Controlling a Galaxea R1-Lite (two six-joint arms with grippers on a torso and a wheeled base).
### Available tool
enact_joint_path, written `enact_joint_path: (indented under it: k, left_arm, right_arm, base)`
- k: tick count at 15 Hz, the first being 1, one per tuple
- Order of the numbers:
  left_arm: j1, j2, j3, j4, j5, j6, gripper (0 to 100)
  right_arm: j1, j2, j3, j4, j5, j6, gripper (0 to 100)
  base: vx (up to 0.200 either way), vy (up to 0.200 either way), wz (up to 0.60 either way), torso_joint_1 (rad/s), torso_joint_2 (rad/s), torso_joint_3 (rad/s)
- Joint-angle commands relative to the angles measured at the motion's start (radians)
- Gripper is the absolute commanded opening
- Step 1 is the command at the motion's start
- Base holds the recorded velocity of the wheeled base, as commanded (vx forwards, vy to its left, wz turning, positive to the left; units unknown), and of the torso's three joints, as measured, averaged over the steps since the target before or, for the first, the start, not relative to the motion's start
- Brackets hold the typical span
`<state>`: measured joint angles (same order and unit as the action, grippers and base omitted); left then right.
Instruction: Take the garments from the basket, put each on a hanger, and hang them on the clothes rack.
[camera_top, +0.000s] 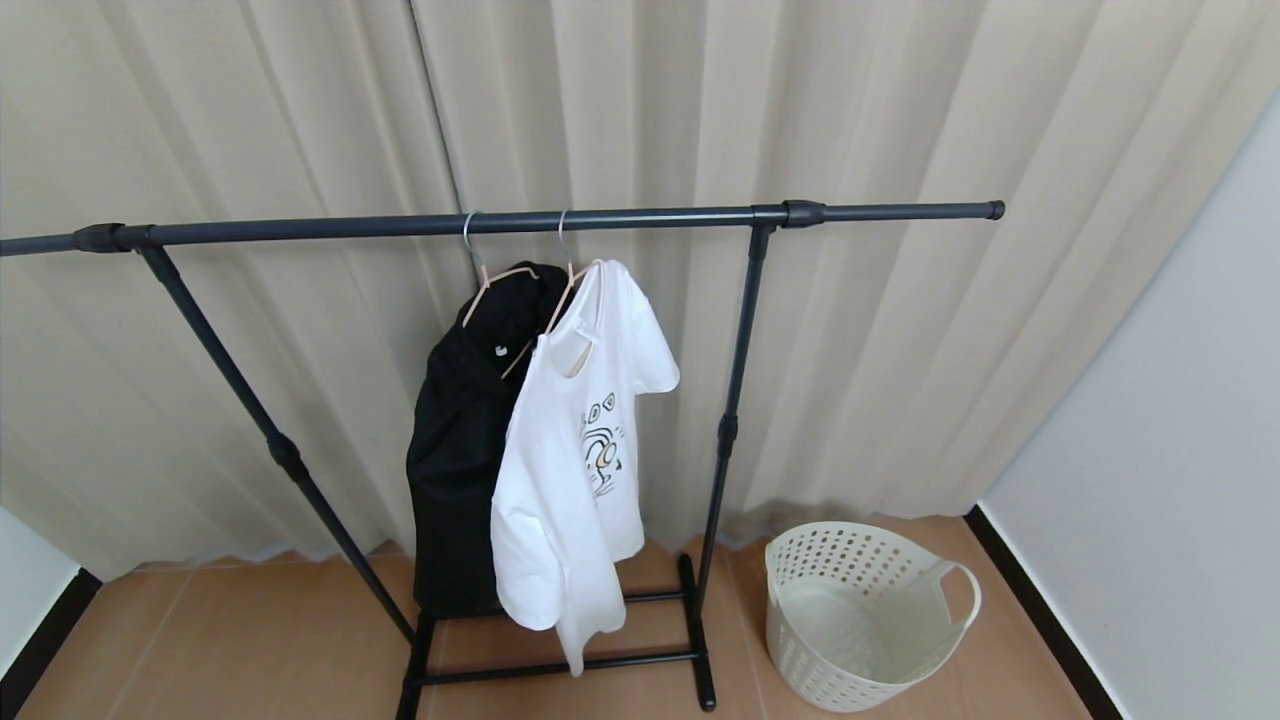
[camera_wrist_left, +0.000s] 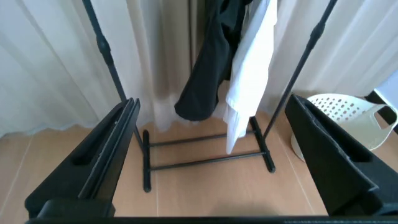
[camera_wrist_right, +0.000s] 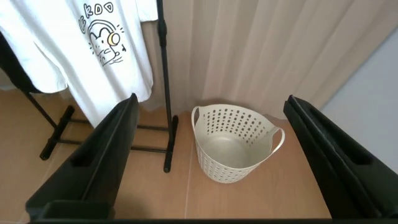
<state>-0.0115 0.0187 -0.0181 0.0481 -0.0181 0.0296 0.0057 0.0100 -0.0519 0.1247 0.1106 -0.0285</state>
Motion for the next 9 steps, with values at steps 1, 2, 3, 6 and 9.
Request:
enact_joint_path:
  k: [1, 2, 3, 6, 9]
  left_arm:
    - [0.001, -0.010, 0.003, -0.001, 0.107, -0.008, 100]
    - [0.001, -0.010, 0.003, -0.001, 0.107, -0.011, 100]
    - [0.001, -0.010, 0.003, -0.001, 0.109, -0.013, 100]
    - [0.001, -0.010, 0.003, -0.002, 0.110, -0.023, 100]
    - [0.001, -0.011, 0.003, -0.002, 0.110, -0.059, 100]
  right_arm:
    - [-0.003, -0.004, 0.001, 0.000, 0.000, 0.001, 100]
    - [-0.003, -0.004, 0.001, -0.002, 0.000, 0.001, 100]
    - [-0.003, -0.004, 0.000, -0.003, 0.001, 0.001, 100]
    - [-0.003, -0.004, 0.000, -0.003, 0.003, 0.012, 100]
    - [-0.003, -0.005, 0.000, -0.003, 0.001, 0.021, 100]
  base:
    - [0.000, 0.000, 0.00, 0.000, 0.00, 0.000]
    - [0.000, 0.000, 0.00, 0.000, 0.00, 0.000]
    - [0.000, 0.000, 0.00, 0.000, 0.00, 0.000]
    - [0.000, 0.000, 0.00, 0.000, 0.00, 0.000]
    - [0.000, 0.000, 0.00, 0.000, 0.00, 0.000]
